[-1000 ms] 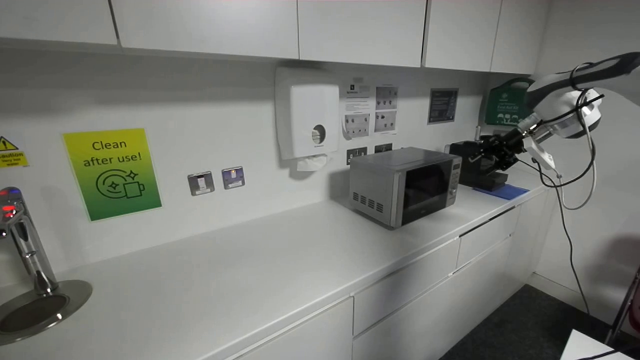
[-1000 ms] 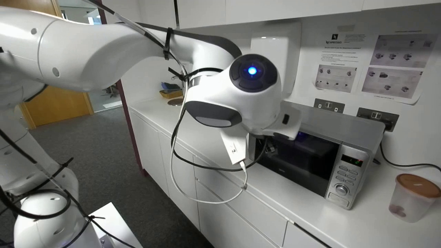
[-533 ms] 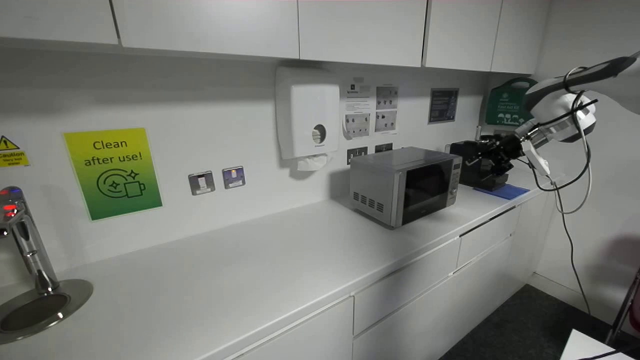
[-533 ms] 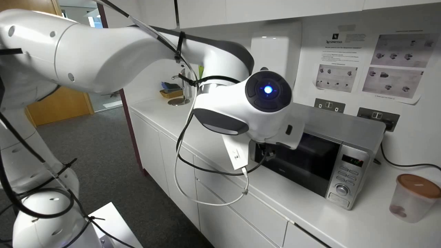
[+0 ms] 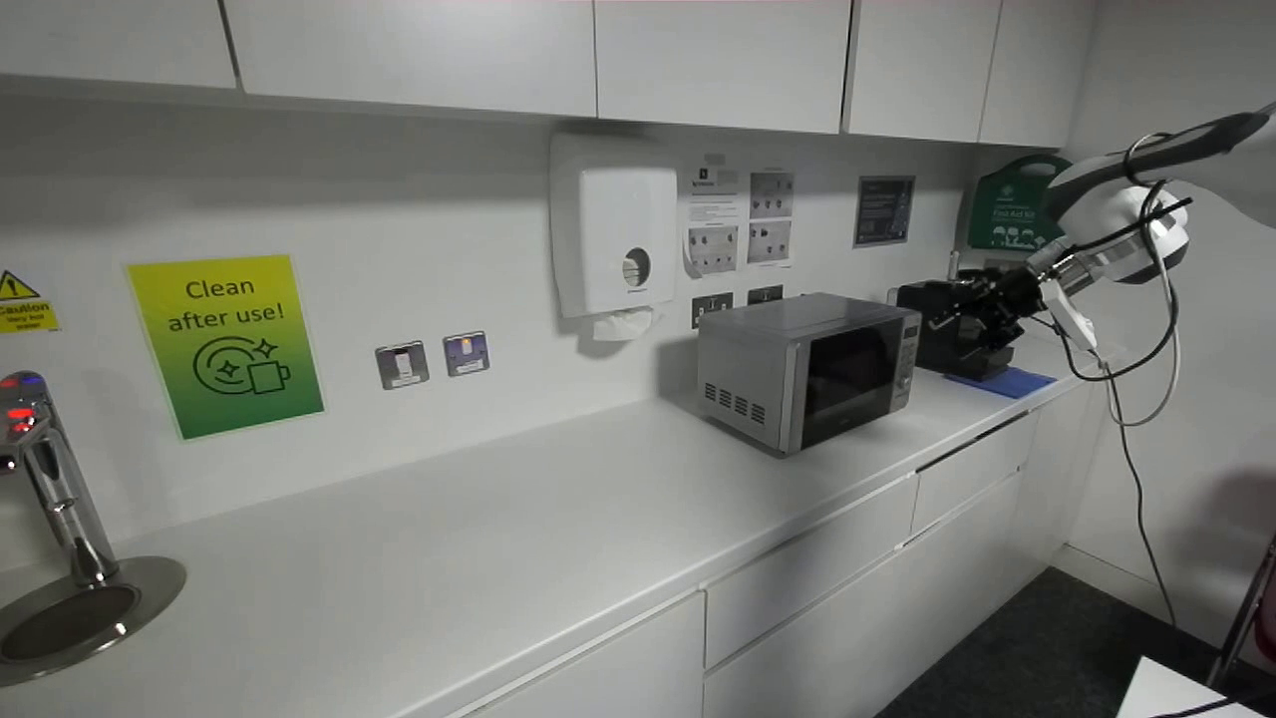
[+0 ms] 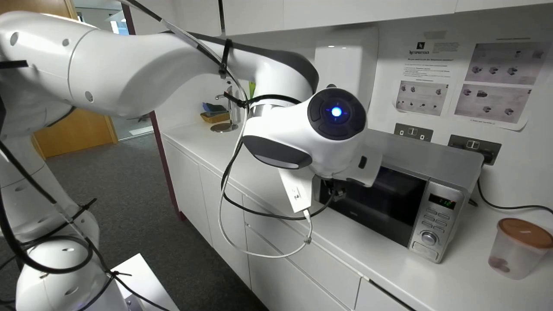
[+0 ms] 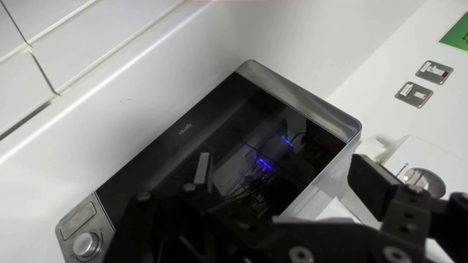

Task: Press a button on the right side of the microwave

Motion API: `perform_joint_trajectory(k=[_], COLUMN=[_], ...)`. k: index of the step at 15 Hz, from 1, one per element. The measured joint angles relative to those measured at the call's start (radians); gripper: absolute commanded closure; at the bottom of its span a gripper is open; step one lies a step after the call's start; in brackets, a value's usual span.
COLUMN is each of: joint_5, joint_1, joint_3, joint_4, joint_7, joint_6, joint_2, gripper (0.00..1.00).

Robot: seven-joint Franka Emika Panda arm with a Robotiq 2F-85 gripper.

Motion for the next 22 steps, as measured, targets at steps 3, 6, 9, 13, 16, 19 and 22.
perform_joint_trajectory(k=[3, 6, 9, 13, 16, 19, 22], joint_5=[0.0, 0.0, 0.042, 0.204, 0.352, 0.505, 0.631], joint_1=[0.0, -0.009, -0.03, -0.096, -0.148, -0.19, -0.225], joint_3=[0.0, 0.011, 0.015, 0.009, 0.01, 0.017, 0.031], joint_4=[0.0, -0.002, 0.0, 0.021, 0.052, 0.097, 0.158], joint_7=[0.0, 0.0, -0.038, -0.138, -0.18, -0.182, -0.173], joint_6=[0.0, 0.0, -0.009, -0.022, -0.022, -0.022, -0.022], joint_2=[0.0, 0.001, 0.017, 0.093, 0.171, 0.242, 0.308], gripper=[0.0, 0.0, 0.0, 0.0, 0.0, 0.0, 0.0])
